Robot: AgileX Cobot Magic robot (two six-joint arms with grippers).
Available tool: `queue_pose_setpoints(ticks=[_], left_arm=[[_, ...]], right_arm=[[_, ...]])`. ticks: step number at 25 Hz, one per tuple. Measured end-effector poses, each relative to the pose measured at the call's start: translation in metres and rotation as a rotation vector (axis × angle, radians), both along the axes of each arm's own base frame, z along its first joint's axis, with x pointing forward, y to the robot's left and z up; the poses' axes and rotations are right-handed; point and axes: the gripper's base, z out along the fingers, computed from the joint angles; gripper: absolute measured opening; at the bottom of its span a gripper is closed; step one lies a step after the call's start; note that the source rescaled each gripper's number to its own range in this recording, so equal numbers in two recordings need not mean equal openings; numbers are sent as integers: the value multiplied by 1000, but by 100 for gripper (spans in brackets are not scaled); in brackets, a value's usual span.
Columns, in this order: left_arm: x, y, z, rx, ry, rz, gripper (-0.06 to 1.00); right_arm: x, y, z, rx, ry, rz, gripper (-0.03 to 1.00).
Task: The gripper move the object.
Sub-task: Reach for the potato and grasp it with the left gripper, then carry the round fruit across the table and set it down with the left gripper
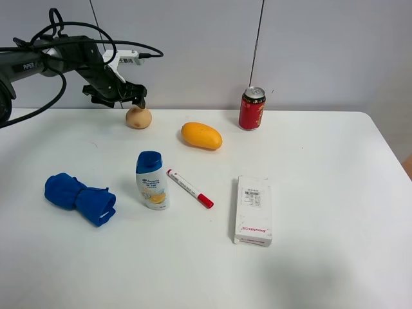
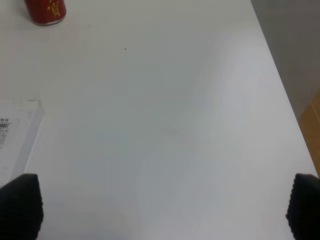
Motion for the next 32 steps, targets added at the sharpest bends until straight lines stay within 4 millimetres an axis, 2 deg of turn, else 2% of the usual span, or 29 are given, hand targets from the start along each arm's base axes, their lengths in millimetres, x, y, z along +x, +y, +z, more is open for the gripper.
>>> queue_pose_setpoints(ticks=[7, 17, 22, 24, 25, 27, 29, 32], left_arm=[[4, 0, -16, -18, -9, 16, 84], [4, -5, -21, -85, 13, 37, 75], [1, -20, -44, -107, 62, 23, 74], [0, -28, -50, -114, 76, 12, 66], [-1, -31, -51, -116, 80, 8, 56], [-2, -36, -50, -120, 80, 3, 28], [-1, -36, -47, -121, 76, 0, 10], [-1, -36, -45, -120, 75, -2, 4]], right_arm=[[0, 0, 0, 0, 0, 0, 100], [0, 0, 0, 0, 0, 0, 100], [0, 0, 0, 0, 0, 0, 100], [0, 0, 0, 0, 0, 0, 100], [0, 0, 0, 0, 0, 0, 100], [0, 0, 0, 0, 0, 0, 100], [0, 0, 0, 0, 0, 0, 100], [0, 0, 0, 0, 0, 0, 100]])
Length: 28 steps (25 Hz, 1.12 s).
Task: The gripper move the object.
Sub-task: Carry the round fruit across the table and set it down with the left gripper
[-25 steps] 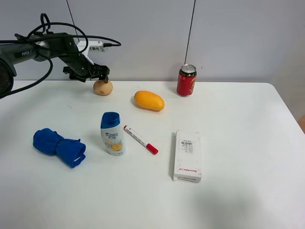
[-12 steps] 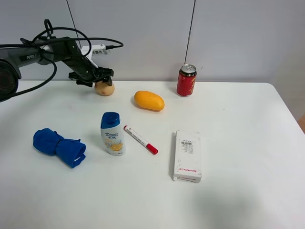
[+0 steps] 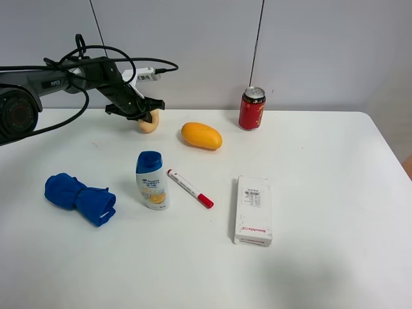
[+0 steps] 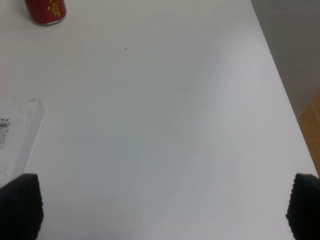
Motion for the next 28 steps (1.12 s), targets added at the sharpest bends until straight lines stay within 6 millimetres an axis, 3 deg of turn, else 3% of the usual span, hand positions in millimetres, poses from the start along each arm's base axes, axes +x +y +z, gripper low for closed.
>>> queue_pose_setpoints(ticks=[6, 14, 17, 22, 28], left_arm=[[-2, 0, 17, 3, -7, -12, 1], [-15, -7, 70, -41, -3, -41, 1], [-26, -23, 86, -49, 19, -88, 1], [-53, -67, 108, -69, 74, -205, 0], [-82, -111, 110, -49, 157, -333, 0]], right_arm=[[0, 0, 0, 0, 0, 0, 100], [0, 0, 0, 0, 0, 0, 100], [0, 0, 0, 0, 0, 0, 100], [0, 0, 0, 0, 0, 0, 100], [0, 0, 0, 0, 0, 0, 100]])
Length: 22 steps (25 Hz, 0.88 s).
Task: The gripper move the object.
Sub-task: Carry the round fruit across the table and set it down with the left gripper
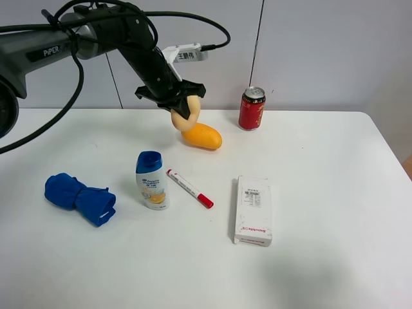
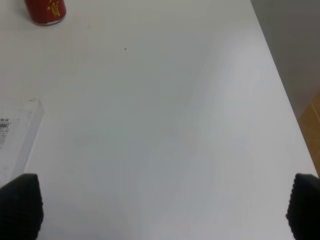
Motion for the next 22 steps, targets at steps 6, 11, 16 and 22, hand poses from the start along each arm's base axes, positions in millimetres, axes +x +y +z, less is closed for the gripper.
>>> queue_pose_setpoints(ticks=[6, 11, 16, 22], left_arm=[[-16, -13, -24, 33, 62, -27, 0], [-21, -12, -45, 46, 78, -9, 0], [-25, -9, -58, 66, 74, -49, 0], [-26, -12, -68, 73, 62, -75, 0]], right_arm=[[0, 0, 0, 0, 0, 0, 100], [0, 0, 0, 0, 0, 0, 100], [0, 0, 0, 0, 0, 0, 100], [0, 0, 0, 0, 0, 0, 100]])
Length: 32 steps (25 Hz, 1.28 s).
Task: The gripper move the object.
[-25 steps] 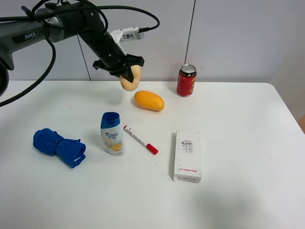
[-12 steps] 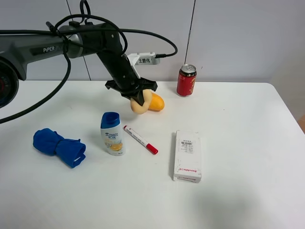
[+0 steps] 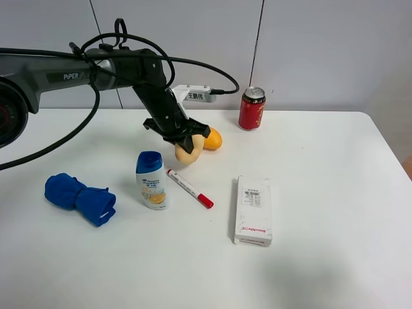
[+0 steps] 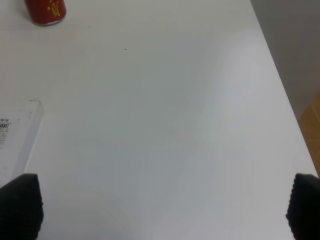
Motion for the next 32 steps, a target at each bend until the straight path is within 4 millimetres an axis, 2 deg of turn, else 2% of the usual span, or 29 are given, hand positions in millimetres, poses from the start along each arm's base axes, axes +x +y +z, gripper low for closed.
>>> queue_pose_setpoints(ticks=[3, 5, 6, 7, 10, 11, 12, 14, 18, 21, 25, 27, 32], left_arm=[[1, -2, -12, 3, 5, -7, 0], [2, -2, -17, 5, 0, -22, 7], [2, -3, -17, 2, -9, -28, 15], [3, -3, -17, 0, -18, -35, 29], [3, -4, -16, -13, -27, -37, 77], [4, -4, -16, -18, -28, -33, 87], [4, -5, -16, -23, -27, -30, 93], [3, -6, -16, -31, -25, -28, 98], [-1, -10, -9, -37, -18, -43, 99], [-3, -10, 21, -56, -81, -50, 99], [-5, 4, 86, -86, -265, -39, 100], [-7, 19, 121, -99, -351, -19, 100], [-26, 76, 212, -62, -589, 45, 100]], right_arm=[[0, 0, 0, 0, 0, 0, 100], [0, 0, 0, 0, 0, 0, 100], [0, 0, 0, 0, 0, 0, 100], [0, 0, 0, 0, 0, 0, 100], [0, 0, 0, 0, 0, 0, 100], [0, 0, 0, 0, 0, 0, 100], [0, 0, 0, 0, 0, 0, 100], [0, 0, 0, 0, 0, 0, 100], [0, 0, 0, 0, 0, 0, 100], [0, 0, 0, 0, 0, 0, 100], [0, 0, 0, 0, 0, 0, 100], [0, 0, 0, 0, 0, 0, 100], [0, 0, 0, 0, 0, 0, 100]])
